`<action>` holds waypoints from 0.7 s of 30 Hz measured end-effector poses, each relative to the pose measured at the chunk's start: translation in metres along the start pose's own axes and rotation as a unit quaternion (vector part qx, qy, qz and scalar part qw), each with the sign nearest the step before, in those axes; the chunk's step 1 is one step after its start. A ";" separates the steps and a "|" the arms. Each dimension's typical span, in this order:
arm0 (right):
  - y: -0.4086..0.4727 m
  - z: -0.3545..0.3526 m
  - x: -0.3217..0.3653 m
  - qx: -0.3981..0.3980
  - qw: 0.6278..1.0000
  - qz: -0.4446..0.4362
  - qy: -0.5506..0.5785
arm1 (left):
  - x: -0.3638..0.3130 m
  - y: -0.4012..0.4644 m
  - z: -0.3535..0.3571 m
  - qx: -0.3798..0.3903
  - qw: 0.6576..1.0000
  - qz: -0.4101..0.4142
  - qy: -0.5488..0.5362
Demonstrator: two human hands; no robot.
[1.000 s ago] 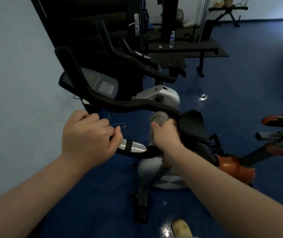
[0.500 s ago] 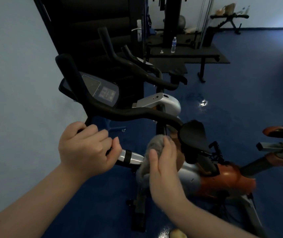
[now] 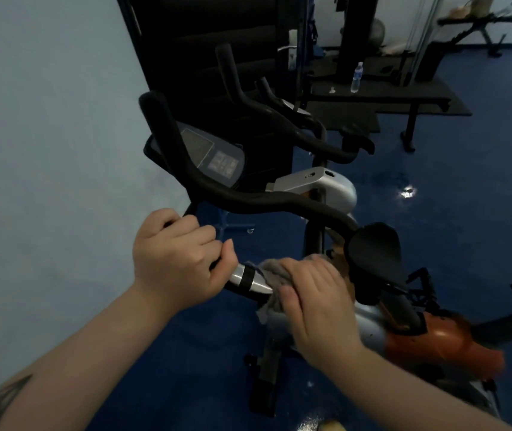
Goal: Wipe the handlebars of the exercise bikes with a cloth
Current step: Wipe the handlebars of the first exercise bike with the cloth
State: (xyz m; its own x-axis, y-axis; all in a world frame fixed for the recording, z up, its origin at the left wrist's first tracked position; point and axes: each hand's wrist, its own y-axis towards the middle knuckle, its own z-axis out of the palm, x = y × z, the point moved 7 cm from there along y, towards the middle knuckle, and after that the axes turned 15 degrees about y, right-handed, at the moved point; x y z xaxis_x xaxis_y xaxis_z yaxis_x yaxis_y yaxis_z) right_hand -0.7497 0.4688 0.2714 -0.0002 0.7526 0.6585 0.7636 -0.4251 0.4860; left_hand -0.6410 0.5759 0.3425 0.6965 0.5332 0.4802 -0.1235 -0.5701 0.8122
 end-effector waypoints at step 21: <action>0.043 0.043 0.051 0.131 0.991 -0.007 -0.035 | 0.031 -0.062 -0.021 0.184 0.747 -0.530 -0.355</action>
State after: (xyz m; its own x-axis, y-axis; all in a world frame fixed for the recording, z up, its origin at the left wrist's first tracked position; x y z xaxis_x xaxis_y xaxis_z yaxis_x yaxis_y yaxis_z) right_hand -0.6891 0.5107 0.3014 0.0262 0.7938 0.6077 0.9053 -0.2767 0.3224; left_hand -0.6269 0.6414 0.3139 0.4803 0.4147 -0.7729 0.8763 -0.2651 0.4023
